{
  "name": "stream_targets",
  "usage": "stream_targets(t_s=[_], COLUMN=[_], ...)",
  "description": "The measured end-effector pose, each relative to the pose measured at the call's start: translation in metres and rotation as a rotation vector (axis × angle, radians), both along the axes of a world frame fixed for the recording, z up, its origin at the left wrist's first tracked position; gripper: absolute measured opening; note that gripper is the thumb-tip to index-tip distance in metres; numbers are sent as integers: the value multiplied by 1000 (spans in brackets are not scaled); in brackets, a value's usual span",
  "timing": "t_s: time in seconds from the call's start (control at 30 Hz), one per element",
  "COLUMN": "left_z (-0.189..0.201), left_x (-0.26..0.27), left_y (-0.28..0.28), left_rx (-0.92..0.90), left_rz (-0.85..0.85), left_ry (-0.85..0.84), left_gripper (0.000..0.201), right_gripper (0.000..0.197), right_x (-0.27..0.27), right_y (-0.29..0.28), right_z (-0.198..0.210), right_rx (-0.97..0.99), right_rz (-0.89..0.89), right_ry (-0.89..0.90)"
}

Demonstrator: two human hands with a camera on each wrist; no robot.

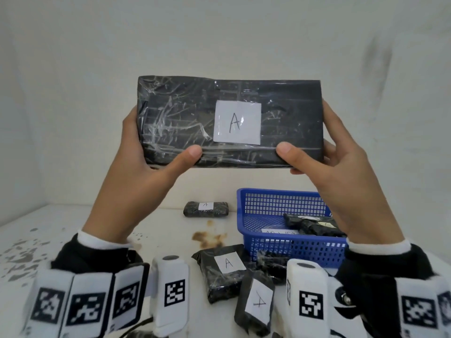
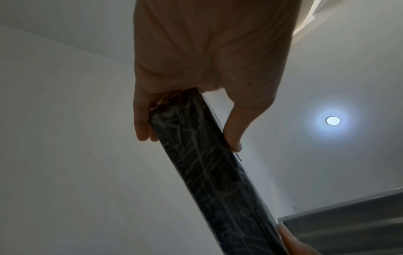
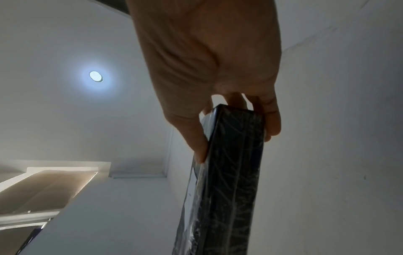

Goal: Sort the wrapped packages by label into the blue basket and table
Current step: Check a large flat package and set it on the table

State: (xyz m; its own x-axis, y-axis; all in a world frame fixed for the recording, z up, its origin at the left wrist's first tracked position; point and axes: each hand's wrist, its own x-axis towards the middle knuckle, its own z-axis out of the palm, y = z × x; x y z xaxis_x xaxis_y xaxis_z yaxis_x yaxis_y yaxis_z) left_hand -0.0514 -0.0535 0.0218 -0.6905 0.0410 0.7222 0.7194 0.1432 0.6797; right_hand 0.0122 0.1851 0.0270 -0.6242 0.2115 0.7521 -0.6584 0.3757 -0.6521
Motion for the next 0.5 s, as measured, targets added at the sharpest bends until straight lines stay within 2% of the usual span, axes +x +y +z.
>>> stream_targets(t_s=[0.37, 0.5], left_z=[0, -1], left_x=[7, 11], left_y=[10, 13], left_rx=[19, 3], left_rz=[104, 162], left_ry=[11, 5], left_gripper=[97, 100], right_gripper=[79, 90], right_x=[-2, -2], right_y=[-10, -16], right_z=[-2, -3], right_rx=[49, 60], right_rz=[-94, -146], right_ry=[25, 28])
